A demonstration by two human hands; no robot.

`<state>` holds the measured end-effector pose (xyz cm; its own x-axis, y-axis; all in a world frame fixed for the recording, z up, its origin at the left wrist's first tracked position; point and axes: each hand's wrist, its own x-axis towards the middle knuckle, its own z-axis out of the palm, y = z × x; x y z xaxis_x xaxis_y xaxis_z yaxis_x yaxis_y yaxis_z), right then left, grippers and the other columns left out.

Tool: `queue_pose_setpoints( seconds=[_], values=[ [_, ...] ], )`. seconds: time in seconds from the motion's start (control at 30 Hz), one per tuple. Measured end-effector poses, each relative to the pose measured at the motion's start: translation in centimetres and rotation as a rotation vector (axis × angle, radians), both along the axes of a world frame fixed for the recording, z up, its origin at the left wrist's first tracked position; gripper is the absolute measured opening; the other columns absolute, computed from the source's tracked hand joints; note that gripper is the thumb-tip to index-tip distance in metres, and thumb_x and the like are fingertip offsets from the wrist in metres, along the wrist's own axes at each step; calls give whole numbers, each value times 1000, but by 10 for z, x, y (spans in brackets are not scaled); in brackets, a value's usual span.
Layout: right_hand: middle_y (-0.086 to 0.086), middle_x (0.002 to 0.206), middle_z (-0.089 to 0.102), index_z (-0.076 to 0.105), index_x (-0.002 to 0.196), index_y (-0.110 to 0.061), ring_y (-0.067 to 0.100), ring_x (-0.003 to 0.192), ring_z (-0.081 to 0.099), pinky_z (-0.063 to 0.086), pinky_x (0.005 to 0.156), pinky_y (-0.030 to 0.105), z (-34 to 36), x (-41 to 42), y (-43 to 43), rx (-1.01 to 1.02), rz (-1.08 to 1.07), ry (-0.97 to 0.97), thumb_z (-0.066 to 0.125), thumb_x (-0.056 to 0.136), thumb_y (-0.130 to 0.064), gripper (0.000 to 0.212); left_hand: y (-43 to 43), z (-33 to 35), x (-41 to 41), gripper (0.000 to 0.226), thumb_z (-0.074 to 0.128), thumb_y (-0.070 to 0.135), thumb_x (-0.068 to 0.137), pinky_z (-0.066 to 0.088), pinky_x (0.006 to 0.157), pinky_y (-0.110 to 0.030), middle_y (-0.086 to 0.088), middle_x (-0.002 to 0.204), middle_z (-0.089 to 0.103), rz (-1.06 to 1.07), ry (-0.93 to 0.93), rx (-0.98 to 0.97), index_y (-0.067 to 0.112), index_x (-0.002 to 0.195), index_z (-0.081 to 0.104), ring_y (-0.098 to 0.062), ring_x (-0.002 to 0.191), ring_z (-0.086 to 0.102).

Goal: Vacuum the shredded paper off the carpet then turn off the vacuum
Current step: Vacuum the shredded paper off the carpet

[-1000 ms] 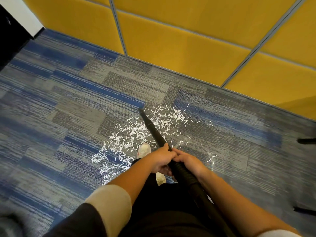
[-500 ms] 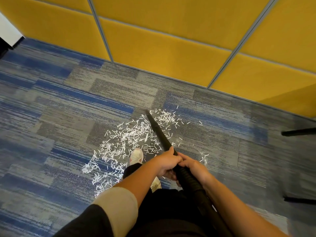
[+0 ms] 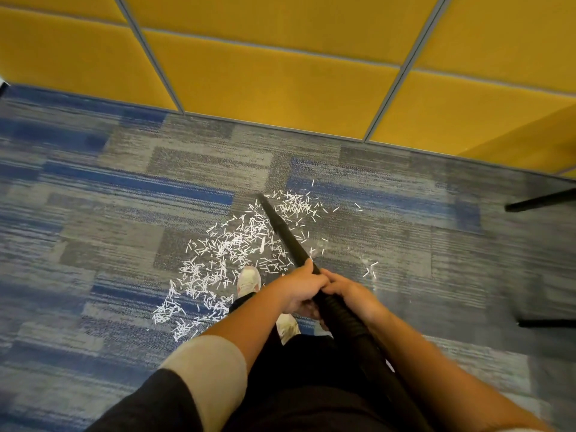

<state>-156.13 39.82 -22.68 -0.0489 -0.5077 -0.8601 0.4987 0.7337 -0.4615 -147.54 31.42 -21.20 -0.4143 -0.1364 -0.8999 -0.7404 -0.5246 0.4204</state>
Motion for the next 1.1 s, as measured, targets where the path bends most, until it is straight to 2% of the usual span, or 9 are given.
queue_pose_setpoints(
  seconds=[0.17, 0.27, 0.37, 0.53, 0.73, 0.87, 1.0, 1.1],
  values=[
    [15, 77, 63, 50, 132, -21, 24, 52, 60, 50, 46, 29, 4, -5, 4, 9, -52, -10, 44, 87, 3, 52, 1, -1, -7, 74, 39, 14, 98, 51, 57, -29, -8, 79, 52, -29, 0, 14, 29, 151, -10, -16, 55, 50],
    [13, 78, 62, 48, 136, -20, 20, 50, 61, 49, 46, 27, 0, -3, 2, 10, -29, -17, 45, 87, 3, 55, 1, 1, -4, 74, 40, 15, 97, 52, 55, -28, -7, 80, 53, -28, -12, 13, 30, 151, -9, -16, 56, 51],
    [11, 81, 61, 46, 139, -17, 17, 48, 62, 48, 43, 24, -3, 1, 0, 7, -20, -19, 44, 86, 3, 57, 0, -2, -1, 73, 41, 16, 96, 53, 59, -30, -7, 81, 54, -21, -33, 7, 30, 151, -5, -16, 57, 53],
    [17, 83, 62, 50, 130, -18, 23, 46, 60, 50, 40, 27, 7, 0, 4, 6, -53, -42, 43, 88, 4, 49, 3, -2, -1, 74, 43, 16, 96, 53, 62, -33, -8, 86, 54, -20, -31, 2, 29, 151, -5, -18, 58, 53],
    [18, 76, 61, 46, 135, -20, 27, 46, 58, 50, 43, 30, 11, 3, 2, 15, -46, -58, 43, 88, 3, 52, 0, 1, 3, 71, 40, 16, 98, 53, 66, -35, -10, 83, 52, 5, -4, 8, 29, 151, -6, -19, 57, 51],
    [19, 81, 61, 46, 137, -19, 28, 50, 60, 49, 44, 31, 7, 5, -2, 18, -19, -52, 44, 86, 2, 55, -2, 1, 7, 71, 40, 16, 98, 52, 60, -32, -9, 80, 52, 14, 2, 5, 28, 151, -5, -18, 55, 50],
    [19, 76, 62, 48, 131, -22, 28, 48, 59, 49, 43, 31, 14, 3, 2, 13, -56, -52, 42, 88, 2, 50, -1, -1, 3, 74, 41, 16, 98, 54, 63, -32, -9, 86, 55, 8, 3, 30, 30, 151, -8, -18, 57, 52],
    [19, 82, 63, 48, 136, -21, 27, 52, 60, 51, 47, 31, 16, -2, 6, 30, -50, 4, 46, 88, 0, 53, 1, -2, -5, 75, 41, 16, 97, 53, 54, -29, -7, 84, 56, -11, 11, 30, 30, 151, -9, -16, 54, 53]
  ],
)
